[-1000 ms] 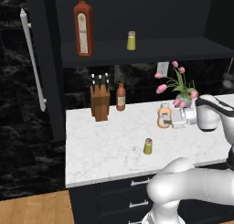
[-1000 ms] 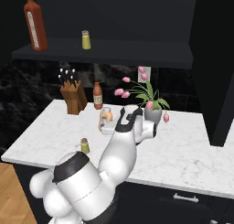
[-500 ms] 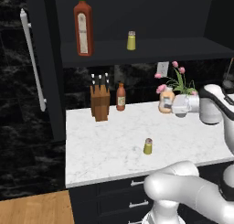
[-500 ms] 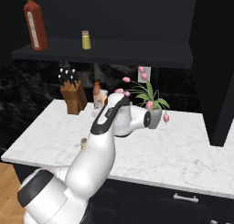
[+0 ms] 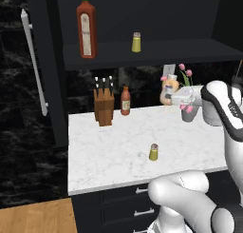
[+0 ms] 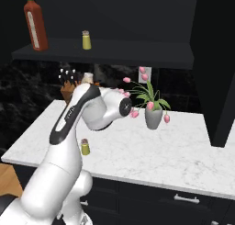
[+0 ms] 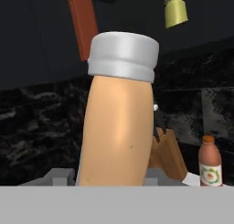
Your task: Put the shaker and condiment bottle from the counter next to their counterparts in the cabinet.
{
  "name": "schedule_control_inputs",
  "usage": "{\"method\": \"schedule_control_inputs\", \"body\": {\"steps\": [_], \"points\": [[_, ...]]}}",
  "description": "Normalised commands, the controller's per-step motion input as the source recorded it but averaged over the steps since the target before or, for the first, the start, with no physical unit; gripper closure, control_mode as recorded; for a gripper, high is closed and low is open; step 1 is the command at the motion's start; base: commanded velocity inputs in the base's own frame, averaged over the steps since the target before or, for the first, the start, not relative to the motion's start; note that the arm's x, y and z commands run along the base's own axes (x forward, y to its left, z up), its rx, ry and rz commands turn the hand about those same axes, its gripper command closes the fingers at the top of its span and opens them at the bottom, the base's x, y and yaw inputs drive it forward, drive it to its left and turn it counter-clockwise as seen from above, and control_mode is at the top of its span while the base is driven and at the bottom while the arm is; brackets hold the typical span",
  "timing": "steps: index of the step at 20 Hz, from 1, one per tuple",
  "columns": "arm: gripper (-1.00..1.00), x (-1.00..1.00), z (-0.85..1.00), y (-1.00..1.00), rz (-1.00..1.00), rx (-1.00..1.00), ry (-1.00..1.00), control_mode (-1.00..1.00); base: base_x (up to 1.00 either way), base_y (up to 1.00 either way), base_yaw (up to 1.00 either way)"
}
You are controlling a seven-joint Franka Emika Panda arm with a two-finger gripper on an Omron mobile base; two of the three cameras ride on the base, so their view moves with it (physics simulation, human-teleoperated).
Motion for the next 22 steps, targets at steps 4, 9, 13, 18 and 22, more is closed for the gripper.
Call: {"method": "schedule_control_inputs", "body": {"steps": [4, 9, 13, 18, 22], "points": [[1.00, -0.63, 1.00, 0.28, -0.03, 0.00, 0.00, -1.00, 0.00, 0.00, 0.00], [1.00, -0.50, 0.99, 0.32, -0.02, 0.00, 0.00, -1.00, 0.00, 0.00, 0.00], [1.00, 0.16, 0.49, 0.59, -0.04, -0.11, 0.08, -1.00, 0.00, 0.00, 0.00], [1.00, 0.17, 0.30, 0.25, -0.02, -0.07, 0.03, -1.00, 0.00, 0.00, 0.00], [1.00, 0.22, 0.42, 0.27, -0.09, -0.01, 0.00, -1.00, 0.00, 0.00, 0.00]]}}
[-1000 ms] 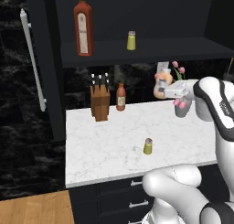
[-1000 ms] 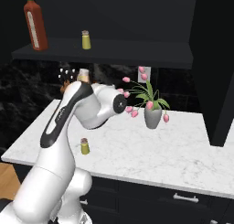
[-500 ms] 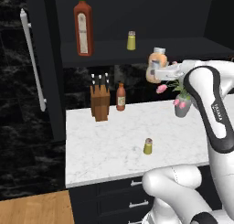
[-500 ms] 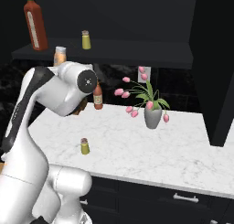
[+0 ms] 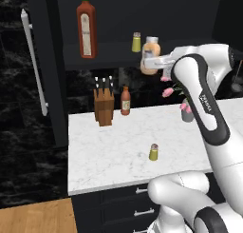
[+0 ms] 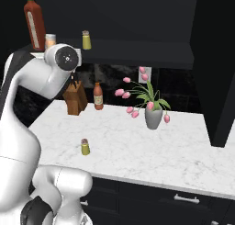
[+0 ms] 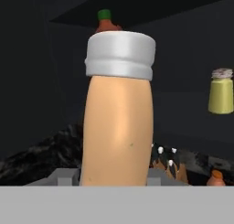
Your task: Put the shaker and condiment bottle from the counter next to their counterparts in the cabinet.
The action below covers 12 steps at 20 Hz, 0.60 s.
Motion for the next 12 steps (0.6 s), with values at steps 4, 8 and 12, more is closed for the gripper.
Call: {"method": "schedule_control_inputs", "body": {"steps": [4, 8, 12], "points": [[1.00, 0.39, 0.05, 0.52, -0.16, -0.06, 0.00, -1.00, 0.00, 0.00, 0.00], [1.00, 0.56, -0.06, 0.54, -0.16, -0.07, -0.04, -1.00, 0.00, 0.00, 0.00], [1.00, 0.53, 0.00, 0.17, -0.08, -0.04, -0.16, -1.00, 0.00, 0.00, 0.00]]}}
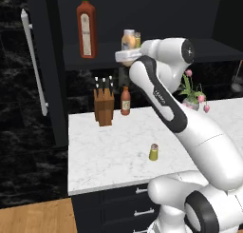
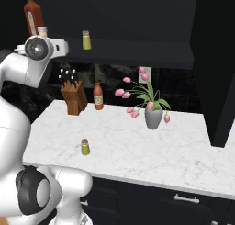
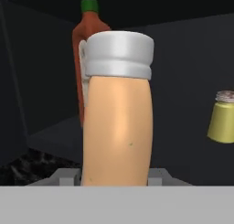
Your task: Put the shaker and condiment bottle from the counter next to their counterparts in the cabinet.
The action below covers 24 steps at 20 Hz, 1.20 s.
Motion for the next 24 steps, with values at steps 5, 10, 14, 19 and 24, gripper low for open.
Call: {"method": "schedule_control_inputs", "body": {"steps": [5, 10, 14, 19, 24], "points": [[1.00, 0.33, -0.06, 0.01, -0.01, -0.03, -0.12, -1.00, 0.00, 0.00, 0.00], [1.00, 0.44, 0.00, 0.00, 0.00, 0.00, 0.01, -1.00, 0.00, 0.00, 0.00], [1.00, 0.43, 0.00, 0.13, 0.00, 0.00, 0.00, -1.00, 0.00, 0.00, 0.00], [1.00, 0.29, -0.18, 0.29, 0.00, 0.00, 0.00, -1.00, 0.00, 0.00, 0.00], [1.00, 0.25, -0.21, 0.32, 0.00, 0.00, 0.00, -1.00, 0.00, 0.00, 0.00]]}}
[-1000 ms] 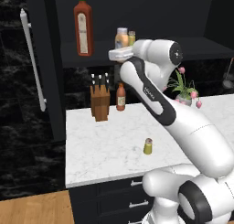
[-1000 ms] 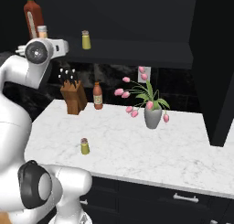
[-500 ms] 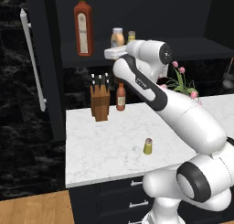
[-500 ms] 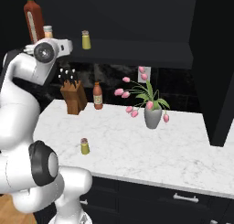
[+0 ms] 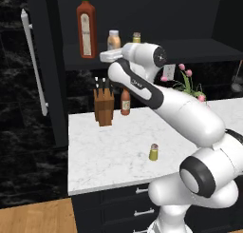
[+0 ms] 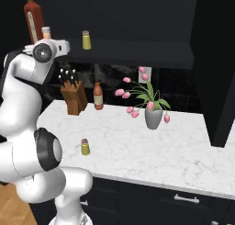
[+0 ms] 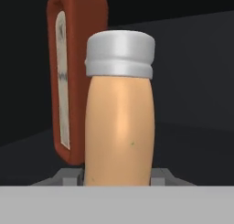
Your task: Put the shaker and condiment bottle from the counter next to their counterparts in the cabinet.
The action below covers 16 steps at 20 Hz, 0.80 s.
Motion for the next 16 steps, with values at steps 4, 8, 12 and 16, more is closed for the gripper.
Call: {"method": "schedule_control_inputs", "body": {"steps": [4, 8, 12, 16], "points": [[1.00, 0.25, -0.07, 0.17, 0.00, 0.00, -0.01, -1.00, 0.00, 0.00, 0.00], [1.00, 0.24, -0.12, 0.15, 0.00, 0.00, -0.01, -1.00, 0.00, 0.00, 0.00], [1.00, 0.21, -0.17, 0.09, 0.00, 0.00, -0.06, -1.00, 0.00, 0.00, 0.00], [1.00, 0.28, -0.15, 0.11, 0.00, 0.00, -0.05, -1.00, 0.00, 0.00, 0.00]]}}
